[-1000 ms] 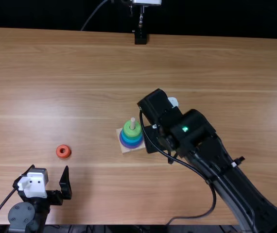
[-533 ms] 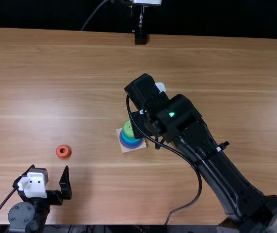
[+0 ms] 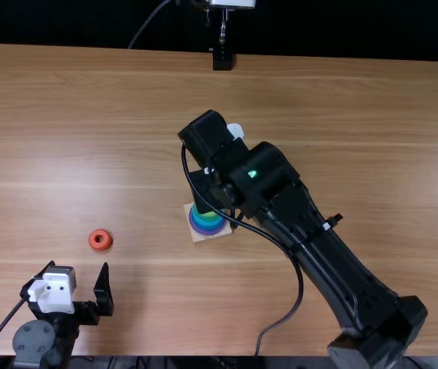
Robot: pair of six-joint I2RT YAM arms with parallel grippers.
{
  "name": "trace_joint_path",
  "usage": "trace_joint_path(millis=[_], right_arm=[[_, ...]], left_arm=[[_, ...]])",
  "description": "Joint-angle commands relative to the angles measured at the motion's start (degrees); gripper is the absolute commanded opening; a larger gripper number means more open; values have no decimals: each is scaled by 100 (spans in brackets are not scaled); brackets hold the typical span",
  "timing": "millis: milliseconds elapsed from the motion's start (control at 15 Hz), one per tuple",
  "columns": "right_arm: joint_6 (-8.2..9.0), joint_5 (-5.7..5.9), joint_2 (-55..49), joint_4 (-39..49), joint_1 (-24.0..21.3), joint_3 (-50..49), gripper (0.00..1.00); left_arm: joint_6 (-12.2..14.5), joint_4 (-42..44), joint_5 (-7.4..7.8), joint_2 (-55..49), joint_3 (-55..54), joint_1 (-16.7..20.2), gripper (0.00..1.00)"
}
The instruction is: Build the Hanoi tower: stack the rings onto the peg from bottom to top in this color order: purple, dark blue, light blue, dark green, light green, yellow, orange.
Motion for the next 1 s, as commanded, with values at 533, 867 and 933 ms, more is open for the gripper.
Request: trace_joint_path(millis=[533,867,933], right_arm=[[-13,30,363,3,116,164,0],[19,30,486,-70,116,128,100],[19,30,486,-70,107,164,100]], left_arm=[[44,-437,44,-67,-681,78,100],[44,-437,44,-67,-681,78,100],[44,-437,44,-67,-681,78,100]])
